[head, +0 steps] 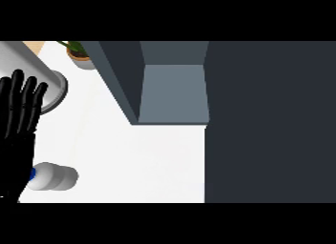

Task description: Pick up the bottled water, place it into the cabinet and close the cabinet

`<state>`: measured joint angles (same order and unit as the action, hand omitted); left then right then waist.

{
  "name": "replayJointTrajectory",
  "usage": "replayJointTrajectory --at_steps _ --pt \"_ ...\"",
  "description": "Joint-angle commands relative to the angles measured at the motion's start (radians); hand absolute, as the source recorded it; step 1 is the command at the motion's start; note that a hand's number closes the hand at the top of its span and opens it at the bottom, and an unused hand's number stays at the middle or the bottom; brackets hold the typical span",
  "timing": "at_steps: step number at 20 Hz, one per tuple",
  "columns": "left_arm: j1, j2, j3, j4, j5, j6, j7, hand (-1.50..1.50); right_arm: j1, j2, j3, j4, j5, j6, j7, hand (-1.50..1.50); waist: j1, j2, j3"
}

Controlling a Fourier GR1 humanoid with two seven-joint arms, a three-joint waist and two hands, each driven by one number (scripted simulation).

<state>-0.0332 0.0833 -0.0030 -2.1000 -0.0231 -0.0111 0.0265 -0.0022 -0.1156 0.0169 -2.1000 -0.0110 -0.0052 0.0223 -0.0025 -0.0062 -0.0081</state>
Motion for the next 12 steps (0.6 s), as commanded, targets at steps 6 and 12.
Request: replayJointTrajectory --at_steps 6,12 --pt "0.162 0.138 0.396 0.044 0.310 -0.150 -0.155 -1.50 0.222 0.013 -0.031 -0.173 -0.065 0.035 -0.022 -1.50 0.005 0.001 0.006" --pt "0.285 0.081 0.392 -0.087 0.495 -0.135 0.098 -1.50 0.299 -0.044 0.105 -0.299 -0.230 0.189 0.133 -1.50 0.009 0.000 0.008"
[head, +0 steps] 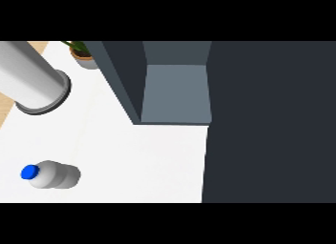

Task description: Pick up the bottled water, place it into the cabinet and close the cabinet

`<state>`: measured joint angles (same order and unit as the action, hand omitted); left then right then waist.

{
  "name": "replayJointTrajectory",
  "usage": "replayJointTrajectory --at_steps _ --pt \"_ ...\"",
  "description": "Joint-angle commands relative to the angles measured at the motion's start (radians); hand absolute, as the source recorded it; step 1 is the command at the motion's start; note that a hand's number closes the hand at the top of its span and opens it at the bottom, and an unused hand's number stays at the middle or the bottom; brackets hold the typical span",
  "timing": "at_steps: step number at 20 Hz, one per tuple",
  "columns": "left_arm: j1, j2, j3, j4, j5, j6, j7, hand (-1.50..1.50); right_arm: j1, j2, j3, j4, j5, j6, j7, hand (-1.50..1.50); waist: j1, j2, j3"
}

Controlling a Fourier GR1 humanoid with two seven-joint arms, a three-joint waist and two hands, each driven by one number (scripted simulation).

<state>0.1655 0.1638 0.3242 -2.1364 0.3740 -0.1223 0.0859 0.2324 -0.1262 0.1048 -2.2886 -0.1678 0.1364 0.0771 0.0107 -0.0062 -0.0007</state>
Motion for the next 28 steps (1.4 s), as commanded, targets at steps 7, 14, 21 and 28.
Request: replayJointTrajectory --at_steps 7,14,21,28 --pt "0.149 0.030 0.146 -0.124 0.133 -0.022 0.142 -1.50 0.301 0.008 0.135 -0.282 -0.011 0.070 0.037 -1.50 -0.018 0.002 0.001" --pt "0.219 -0.009 0.143 -0.084 0.068 -0.066 0.157 -1.50 0.322 -0.014 0.106 -0.300 -0.028 0.084 0.023 -1.50 -0.018 0.004 0.000" --pt "0.170 0.003 0.177 0.176 0.034 -0.165 0.025 -1.50 0.498 -0.034 0.158 -0.372 -0.008 0.123 -0.055 -1.50 -0.030 0.003 -0.001" --pt "0.124 -0.016 0.139 0.430 -0.001 -0.231 -0.044 -1.50 0.573 -0.064 0.164 -0.413 -0.003 0.141 -0.114 -1.50 -0.036 0.004 -0.001"
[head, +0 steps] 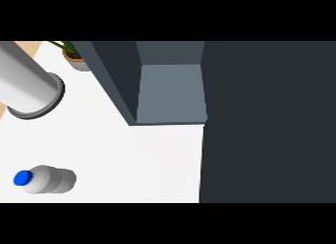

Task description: Pick up the bottled water, place it into the cabinet and close the cabinet

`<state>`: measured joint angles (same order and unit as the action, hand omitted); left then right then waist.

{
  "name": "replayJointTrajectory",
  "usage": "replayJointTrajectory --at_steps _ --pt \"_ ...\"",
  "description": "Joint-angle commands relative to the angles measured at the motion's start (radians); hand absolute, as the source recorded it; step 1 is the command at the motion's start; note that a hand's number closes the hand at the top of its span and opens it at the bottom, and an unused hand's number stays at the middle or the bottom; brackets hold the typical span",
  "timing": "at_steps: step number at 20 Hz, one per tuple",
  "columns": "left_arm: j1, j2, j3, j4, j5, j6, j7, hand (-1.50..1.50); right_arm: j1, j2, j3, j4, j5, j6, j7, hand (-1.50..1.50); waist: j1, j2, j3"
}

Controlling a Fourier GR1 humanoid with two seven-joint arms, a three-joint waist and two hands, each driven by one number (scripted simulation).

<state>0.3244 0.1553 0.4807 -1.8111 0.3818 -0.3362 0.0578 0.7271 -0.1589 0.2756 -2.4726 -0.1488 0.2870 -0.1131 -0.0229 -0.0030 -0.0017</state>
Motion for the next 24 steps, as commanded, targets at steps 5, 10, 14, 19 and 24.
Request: replayJointTrajectory --at_steps 5,10,14,19,24 --pt "-0.147 0.026 0.016 0.372 -0.043 -0.049 -0.140 -1.50 0.125 -0.017 0.052 -0.168 0.032 -0.003 0.000 -1.50 0.000 0.001 0.000" --pt "-0.201 0.044 -0.003 0.588 -0.164 -0.067 -0.303 -1.50 0.198 -0.035 0.075 -0.190 0.075 0.001 -0.049 -1.50 -0.008 0.001 -0.001" --pt "-0.272 0.024 -0.029 0.793 -0.226 -0.082 -0.459 -1.50 0.221 -0.045 0.108 -0.193 0.097 0.000 -0.073 -1.50 -0.014 0.002 -0.003" --pt "-0.311 0.012 -0.067 0.931 -0.276 -0.112 -0.589 -1.50 0.226 -0.041 0.119 -0.134 0.140 -0.012 -0.138 -1.50 0.001 0.002 0.000" --pt "-0.379 0.057 -0.060 1.143 -0.311 -0.156 -0.741 -1.50 0.284 -0.092 0.072 -0.151 0.092 0.021 -0.185 -1.50 -0.005 0.002 -0.001"
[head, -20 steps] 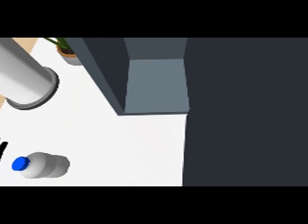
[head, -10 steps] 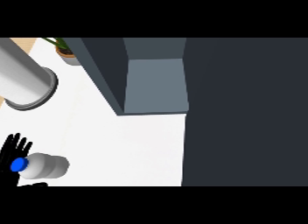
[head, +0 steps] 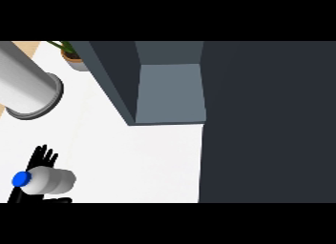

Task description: Pick up the bottled water, place it into the cabinet and close the cabinet

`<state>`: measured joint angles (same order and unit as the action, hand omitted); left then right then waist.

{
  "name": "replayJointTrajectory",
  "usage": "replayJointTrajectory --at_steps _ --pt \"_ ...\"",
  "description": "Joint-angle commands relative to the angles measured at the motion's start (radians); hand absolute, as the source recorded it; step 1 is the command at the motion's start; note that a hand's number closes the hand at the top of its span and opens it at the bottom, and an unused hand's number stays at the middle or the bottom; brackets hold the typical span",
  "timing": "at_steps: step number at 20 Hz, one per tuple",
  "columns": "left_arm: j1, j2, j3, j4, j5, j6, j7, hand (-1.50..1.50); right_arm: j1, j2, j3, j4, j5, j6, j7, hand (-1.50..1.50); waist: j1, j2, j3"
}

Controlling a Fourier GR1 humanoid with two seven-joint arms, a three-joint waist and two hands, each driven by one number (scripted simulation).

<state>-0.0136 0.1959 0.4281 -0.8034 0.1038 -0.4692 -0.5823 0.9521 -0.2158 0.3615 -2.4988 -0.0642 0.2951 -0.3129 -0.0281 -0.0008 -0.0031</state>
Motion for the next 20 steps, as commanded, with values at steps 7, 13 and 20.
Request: replayJointTrajectory --at_steps 7,13,20 --pt "-0.086 0.006 -0.048 0.233 -0.115 0.065 -0.259 1.50 0.101 -0.030 0.049 -0.161 0.051 -0.021 0.001 -1.50 0.001 0.000 0.000" --pt "-0.131 0.032 -0.075 0.295 -0.211 0.241 -0.459 1.50 0.105 -0.063 0.014 -0.150 0.018 -0.003 -0.020 -1.50 -0.007 0.003 -0.002" --pt "-0.219 -0.173 -0.213 0.267 -0.322 0.417 -0.466 1.50 0.065 -0.050 0.018 -0.094 0.028 -0.037 -0.025 -1.50 0.006 0.005 0.000"
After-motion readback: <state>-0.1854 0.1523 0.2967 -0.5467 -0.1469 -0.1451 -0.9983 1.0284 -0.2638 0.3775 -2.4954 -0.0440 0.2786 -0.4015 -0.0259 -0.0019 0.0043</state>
